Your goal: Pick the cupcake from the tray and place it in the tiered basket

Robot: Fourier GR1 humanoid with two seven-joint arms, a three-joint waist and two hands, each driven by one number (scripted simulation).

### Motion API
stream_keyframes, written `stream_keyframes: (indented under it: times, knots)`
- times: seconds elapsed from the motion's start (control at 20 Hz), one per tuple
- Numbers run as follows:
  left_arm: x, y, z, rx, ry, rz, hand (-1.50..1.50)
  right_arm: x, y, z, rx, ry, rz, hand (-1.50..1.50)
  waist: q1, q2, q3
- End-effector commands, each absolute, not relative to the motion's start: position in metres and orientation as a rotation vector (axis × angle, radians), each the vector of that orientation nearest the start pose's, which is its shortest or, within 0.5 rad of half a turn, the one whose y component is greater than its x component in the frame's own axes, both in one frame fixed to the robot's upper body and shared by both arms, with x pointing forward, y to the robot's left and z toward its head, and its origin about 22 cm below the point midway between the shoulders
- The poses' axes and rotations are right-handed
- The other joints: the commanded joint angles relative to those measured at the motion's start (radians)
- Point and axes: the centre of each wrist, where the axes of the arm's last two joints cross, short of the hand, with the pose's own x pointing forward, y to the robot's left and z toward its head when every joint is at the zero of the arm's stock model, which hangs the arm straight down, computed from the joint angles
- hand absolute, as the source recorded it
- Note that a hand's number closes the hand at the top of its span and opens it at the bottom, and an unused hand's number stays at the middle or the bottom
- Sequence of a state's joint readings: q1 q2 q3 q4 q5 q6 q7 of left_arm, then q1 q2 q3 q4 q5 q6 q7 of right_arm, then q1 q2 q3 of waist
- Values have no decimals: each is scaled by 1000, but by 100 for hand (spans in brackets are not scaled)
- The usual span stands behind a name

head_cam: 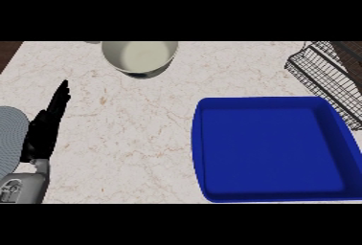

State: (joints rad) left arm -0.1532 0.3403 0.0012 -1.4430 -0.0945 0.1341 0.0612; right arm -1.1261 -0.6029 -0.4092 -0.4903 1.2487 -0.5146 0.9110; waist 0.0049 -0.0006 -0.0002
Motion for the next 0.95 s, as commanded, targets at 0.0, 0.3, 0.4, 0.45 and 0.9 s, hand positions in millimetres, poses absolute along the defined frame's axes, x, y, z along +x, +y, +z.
stream_keyframes:
  times: [0.0,0.3,0.4,0.45,0.9]
  knots:
    - [284,325,27,453,-1515,-224,0,431,-379,245,-1691,-846,-410,-150,-23,-4,-1]
    - [275,314,34,452,-1505,-196,0,420,-359,279,-1556,-788,-595,-150,-44,-21,-2]
    - [263,323,15,478,-1496,-206,0,411,-358,273,-1520,-804,-610,-150,-63,-26,-3]
    - [261,313,15,486,-1500,-206,0,407,-355,257,-1502,-782,-589,-150,-62,-27,-2]
    - [248,331,8,506,-1452,-164,0,329,-352,240,-1467,-967,-622,-150,-112,-39,-2]
